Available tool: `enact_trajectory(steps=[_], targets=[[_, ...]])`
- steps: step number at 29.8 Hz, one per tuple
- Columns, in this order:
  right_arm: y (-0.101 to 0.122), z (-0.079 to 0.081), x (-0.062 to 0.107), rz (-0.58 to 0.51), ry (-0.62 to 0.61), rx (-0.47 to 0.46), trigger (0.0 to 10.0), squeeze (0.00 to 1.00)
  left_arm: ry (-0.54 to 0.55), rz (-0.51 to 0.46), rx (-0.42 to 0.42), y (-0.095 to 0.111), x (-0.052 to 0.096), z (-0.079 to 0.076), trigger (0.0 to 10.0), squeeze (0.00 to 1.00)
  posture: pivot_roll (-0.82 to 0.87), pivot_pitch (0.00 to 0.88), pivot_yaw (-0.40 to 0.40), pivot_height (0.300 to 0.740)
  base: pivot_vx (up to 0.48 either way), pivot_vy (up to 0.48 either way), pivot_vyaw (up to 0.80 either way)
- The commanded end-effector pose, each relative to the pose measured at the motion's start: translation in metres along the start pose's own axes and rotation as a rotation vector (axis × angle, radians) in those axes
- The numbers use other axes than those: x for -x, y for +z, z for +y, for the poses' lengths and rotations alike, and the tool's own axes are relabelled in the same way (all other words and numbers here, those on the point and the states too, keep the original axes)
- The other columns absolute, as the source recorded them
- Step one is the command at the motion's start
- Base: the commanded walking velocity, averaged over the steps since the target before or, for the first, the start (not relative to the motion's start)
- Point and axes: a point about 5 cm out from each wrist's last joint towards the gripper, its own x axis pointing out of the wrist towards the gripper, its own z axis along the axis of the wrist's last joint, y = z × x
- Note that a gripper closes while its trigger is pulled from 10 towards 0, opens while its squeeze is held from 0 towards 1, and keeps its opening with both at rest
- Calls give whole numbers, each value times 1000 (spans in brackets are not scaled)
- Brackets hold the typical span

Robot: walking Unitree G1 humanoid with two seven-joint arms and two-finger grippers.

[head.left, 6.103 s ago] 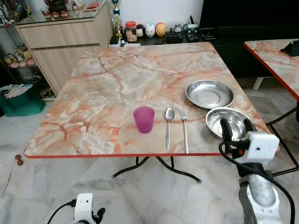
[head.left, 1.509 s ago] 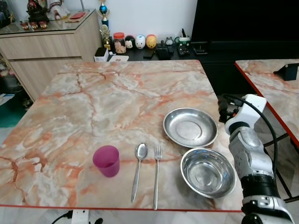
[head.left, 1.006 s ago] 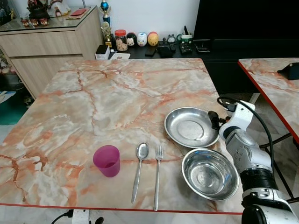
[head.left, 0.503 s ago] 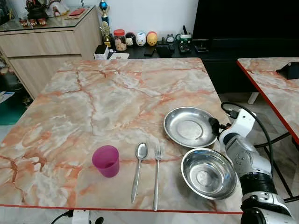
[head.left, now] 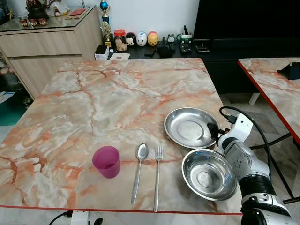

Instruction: Setting the table

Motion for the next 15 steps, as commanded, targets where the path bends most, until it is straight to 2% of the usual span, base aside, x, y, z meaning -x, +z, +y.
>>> enact_trajectory(steps=[1, 14, 15], targets=[[-7, 2, -1, 24, 9, -7, 10000, 0, 4, -5, -9, 1, 0, -1, 10000, 0, -36, 0, 29, 740, 0, 0, 0], [-8, 13, -4, 29, 52, 49, 9804, 0, 1, -5, -7, 0, 0, -3, 10000, 0, -32, 0, 26, 740, 0, 0, 0], [-8, 13, -4, 27, 49, 57, 1137, 0, 2, -6, -8, 0, 0, -2, 10000, 0, -29, 0, 24, 740, 0, 0, 0]])
